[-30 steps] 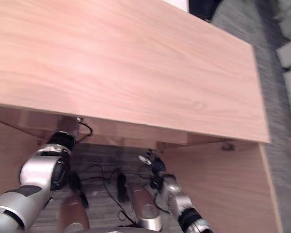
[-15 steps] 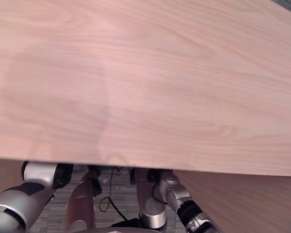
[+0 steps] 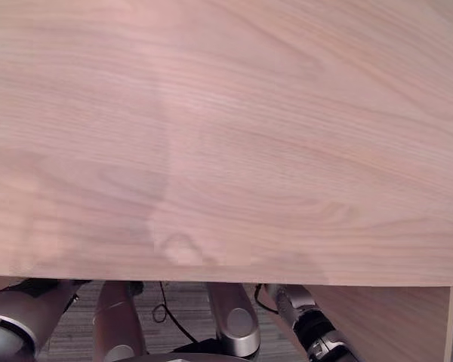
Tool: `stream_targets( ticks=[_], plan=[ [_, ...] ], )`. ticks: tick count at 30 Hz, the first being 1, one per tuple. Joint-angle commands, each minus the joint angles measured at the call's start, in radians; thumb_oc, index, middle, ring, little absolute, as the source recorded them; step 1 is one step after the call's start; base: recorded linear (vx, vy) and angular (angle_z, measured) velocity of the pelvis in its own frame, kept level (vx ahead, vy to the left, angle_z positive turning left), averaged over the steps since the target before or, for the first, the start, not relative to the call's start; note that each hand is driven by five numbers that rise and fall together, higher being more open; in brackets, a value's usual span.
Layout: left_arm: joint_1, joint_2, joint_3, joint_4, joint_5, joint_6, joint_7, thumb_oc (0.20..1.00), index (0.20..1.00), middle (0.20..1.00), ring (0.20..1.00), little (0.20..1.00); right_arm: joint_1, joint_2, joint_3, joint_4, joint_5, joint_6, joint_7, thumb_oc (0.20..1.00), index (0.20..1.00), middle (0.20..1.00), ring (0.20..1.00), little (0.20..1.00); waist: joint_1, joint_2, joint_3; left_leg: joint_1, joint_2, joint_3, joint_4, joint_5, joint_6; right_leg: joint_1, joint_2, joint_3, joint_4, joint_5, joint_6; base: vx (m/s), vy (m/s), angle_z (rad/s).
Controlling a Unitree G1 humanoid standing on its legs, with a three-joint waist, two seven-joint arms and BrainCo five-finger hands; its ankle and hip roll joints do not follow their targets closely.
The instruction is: Put the empty folder in the office cabinet
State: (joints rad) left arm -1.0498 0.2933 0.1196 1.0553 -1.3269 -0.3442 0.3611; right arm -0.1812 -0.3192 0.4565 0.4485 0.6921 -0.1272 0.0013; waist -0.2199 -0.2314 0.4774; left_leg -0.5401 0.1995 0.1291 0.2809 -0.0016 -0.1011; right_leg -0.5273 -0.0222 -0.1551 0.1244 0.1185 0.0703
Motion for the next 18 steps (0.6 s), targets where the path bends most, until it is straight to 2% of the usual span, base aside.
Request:
stream_targets(
  ticks=[1,3,8,9,15,18],
  plan=[
    [-0.201,0.147,-0.047,-0.035,0.021,0.024,-0.044,0.2,0.2,0.2,0.2,0.2,0.032,-0.002,-0.003,-0.109,0.049,-0.044,0.017,1.0,1.0,1.0,1.0,1.0,-0.005,-0.027,-0.017,0.014,0.045,-0.096,0.159,-0.19,-0.003,-0.002,-0.095,0.03,0.241,-0.187,0.124,0.0,0.0,0.0],
    [-0.214,0.157,-0.053,-0.037,0.023,0.021,-0.04,0.2,0.2,0.2,0.2,0.2,0.036,-0.009,-0.003,-0.118,0.054,-0.048,0.018,1.0,1.0,1.0,1.0,1.0,-0.01,-0.021,-0.009,-0.04,0.04,-0.11,0.226,-0.216,0.006,-0.052,-0.097,0.034,0.307,-0.21,0.116,0.0,0.0,0.0],
    [-0.222,0.157,-0.056,-0.033,0.02,0.021,-0.037,0.2,0.2,0.2,0.2,0.2,0.036,-0.02,-0.002,-0.136,0.06,-0.051,0.024,1.0,1.0,1.0,1.0,1.0,-0.016,-0.009,-0.012,-0.102,0.037,-0.123,0.3,-0.249,0.016,-0.117,-0.098,0.04,0.379,-0.24,0.106,-0.02,0.01,0.13],
    [-0.227,0.156,-0.059,-0.033,0.018,0.021,-0.034,0.2,0.2,0.2,0.2,0.2,0.036,-0.025,-0.001,-0.143,0.064,-0.053,0.022,1.0,1.0,1.0,1.0,1.0,-0.017,-0.005,-0.009,-0.136,0.034,-0.135,0.351,-0.267,0.022,-0.145,-0.1,0.044,0.419,-0.26,0.098,-0.03,0.005,-0.33],
    [-0.254,0.167,-0.066,-0.027,0.011,0.02,-0.026,0.2,0.2,0.2,0.2,0.2,0.038,-0.042,-0.003,-0.164,0.085,-0.057,0.03,1.0,1.0,1.0,1.0,1.0,-0.025,0.007,-0.005,-0.213,0.035,-0.158,0.466,-0.321,0.035,-0.228,-0.104,0.057,0.543,-0.311,0.084,-0.01,0.003,0.11],
    [-0.296,0.188,-0.082,-0.024,0.012,0.023,-0.027,0.2,0.2,0.2,0.2,0.2,0.036,-0.066,0.0,-0.192,0.092,-0.056,0.042,1.0,1.0,1.0,1.0,1.0,-0.028,0.015,0.0,-0.276,0.03,-0.176,0.552,-0.36,0.049,-0.301,-0.109,0.063,0.641,-0.356,0.066,0.0,0.0,0.0]
  ],
)
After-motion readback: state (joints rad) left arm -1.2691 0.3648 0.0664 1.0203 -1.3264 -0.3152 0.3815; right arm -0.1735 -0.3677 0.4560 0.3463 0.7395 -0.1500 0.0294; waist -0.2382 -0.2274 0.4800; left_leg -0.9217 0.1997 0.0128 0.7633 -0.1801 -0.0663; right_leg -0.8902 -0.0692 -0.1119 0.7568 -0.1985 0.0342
